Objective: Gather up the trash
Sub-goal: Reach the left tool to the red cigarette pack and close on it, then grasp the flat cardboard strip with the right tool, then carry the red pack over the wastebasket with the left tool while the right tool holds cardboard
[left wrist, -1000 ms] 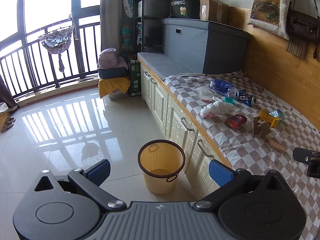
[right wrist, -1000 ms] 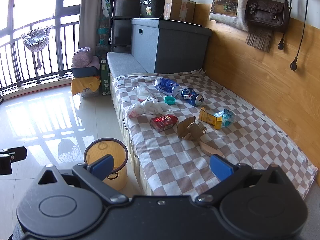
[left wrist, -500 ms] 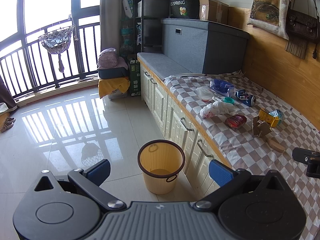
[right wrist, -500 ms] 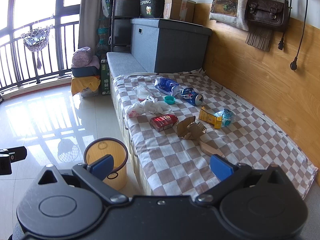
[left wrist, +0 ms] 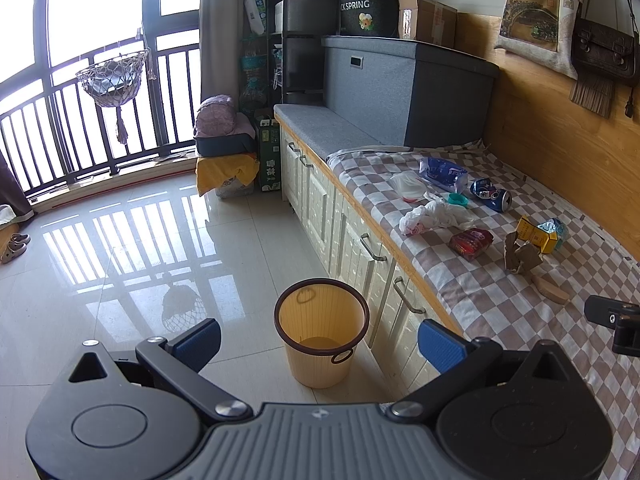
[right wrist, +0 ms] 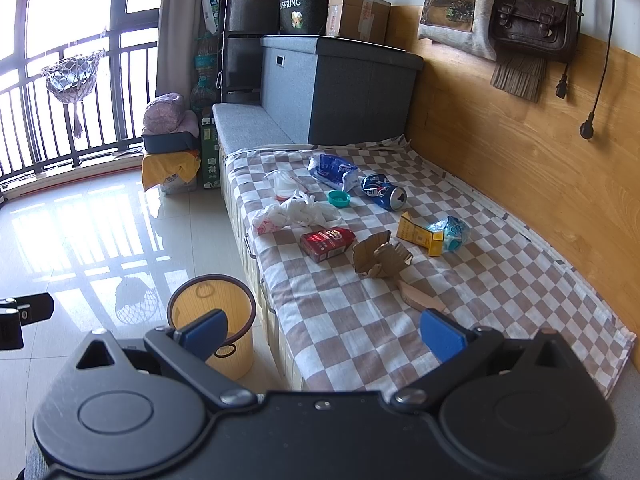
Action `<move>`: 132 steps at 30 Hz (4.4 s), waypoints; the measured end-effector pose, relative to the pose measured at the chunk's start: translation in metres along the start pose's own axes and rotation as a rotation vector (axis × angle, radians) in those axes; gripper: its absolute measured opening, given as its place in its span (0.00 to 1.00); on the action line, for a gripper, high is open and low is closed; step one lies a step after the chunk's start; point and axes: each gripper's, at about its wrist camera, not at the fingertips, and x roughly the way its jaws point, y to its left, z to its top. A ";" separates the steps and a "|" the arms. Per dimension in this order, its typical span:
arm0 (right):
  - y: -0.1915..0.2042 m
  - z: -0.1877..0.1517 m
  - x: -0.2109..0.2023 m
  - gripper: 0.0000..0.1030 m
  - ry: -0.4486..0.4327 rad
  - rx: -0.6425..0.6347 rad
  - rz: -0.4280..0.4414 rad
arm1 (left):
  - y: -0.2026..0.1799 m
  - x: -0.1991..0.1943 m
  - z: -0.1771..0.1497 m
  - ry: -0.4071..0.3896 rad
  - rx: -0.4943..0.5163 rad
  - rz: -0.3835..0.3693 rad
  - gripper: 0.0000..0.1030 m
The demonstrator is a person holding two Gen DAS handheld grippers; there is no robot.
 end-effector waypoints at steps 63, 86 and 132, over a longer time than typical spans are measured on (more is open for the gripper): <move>-0.222 -0.042 0.305 0.83 0.069 0.360 0.256 | -0.227 0.312 0.034 0.326 0.355 -0.424 1.00; -0.143 -0.065 0.257 0.48 0.081 0.425 0.183 | -0.269 0.370 0.095 0.228 0.771 -0.510 0.88; -0.071 0.008 0.199 0.25 0.040 0.288 0.072 | -0.091 0.214 0.079 0.074 0.243 -0.306 0.53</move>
